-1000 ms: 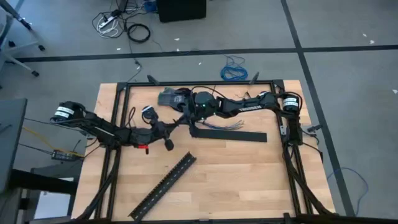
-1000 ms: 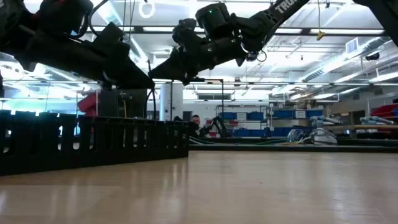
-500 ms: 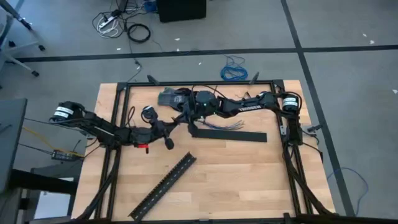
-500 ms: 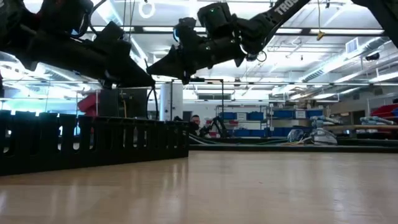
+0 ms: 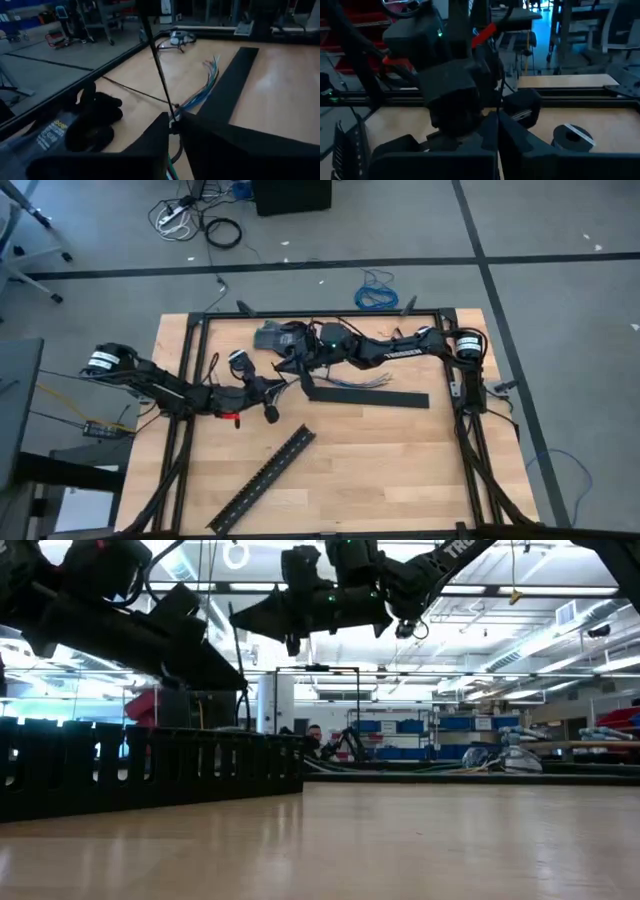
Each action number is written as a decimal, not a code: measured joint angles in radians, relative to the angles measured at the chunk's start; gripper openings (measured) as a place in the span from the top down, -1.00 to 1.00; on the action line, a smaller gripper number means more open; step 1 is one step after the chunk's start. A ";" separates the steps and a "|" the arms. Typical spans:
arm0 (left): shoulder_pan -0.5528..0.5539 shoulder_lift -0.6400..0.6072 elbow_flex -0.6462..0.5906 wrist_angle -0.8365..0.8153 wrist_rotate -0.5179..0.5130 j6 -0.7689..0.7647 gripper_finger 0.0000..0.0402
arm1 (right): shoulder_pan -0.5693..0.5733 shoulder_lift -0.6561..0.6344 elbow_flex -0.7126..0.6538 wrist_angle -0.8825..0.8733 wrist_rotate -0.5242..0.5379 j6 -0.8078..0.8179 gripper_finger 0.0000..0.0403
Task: Ziptie cables
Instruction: Wrap the cable wires with the black zip tie, then put the cable wires in the black cable duct
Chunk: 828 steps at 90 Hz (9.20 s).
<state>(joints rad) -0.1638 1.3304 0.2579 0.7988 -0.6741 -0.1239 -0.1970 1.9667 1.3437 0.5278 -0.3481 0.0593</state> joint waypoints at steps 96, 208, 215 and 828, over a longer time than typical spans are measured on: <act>0.000 -0.002 0.001 -0.025 0.043 -0.043 0.28 | -0.006 -0.042 -0.003 -0.123 0.080 -0.034 1.00; 0.054 0.152 0.050 0.215 -0.003 0.003 0.40 | -0.006 -0.040 -0.005 -0.080 0.129 -0.009 1.00; 0.054 0.152 0.050 0.213 -0.022 0.017 0.44 | -0.007 -0.040 -0.005 -0.081 0.129 -0.009 1.00; -0.223 -0.443 0.676 -1.366 0.068 -0.534 1.00 | 0.341 -0.004 -0.220 -0.356 0.199 -0.039 0.12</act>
<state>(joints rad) -0.3866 0.8879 0.9337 -0.5673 -0.6061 -0.6582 0.1444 1.9627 1.1240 0.1716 -0.1494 0.0207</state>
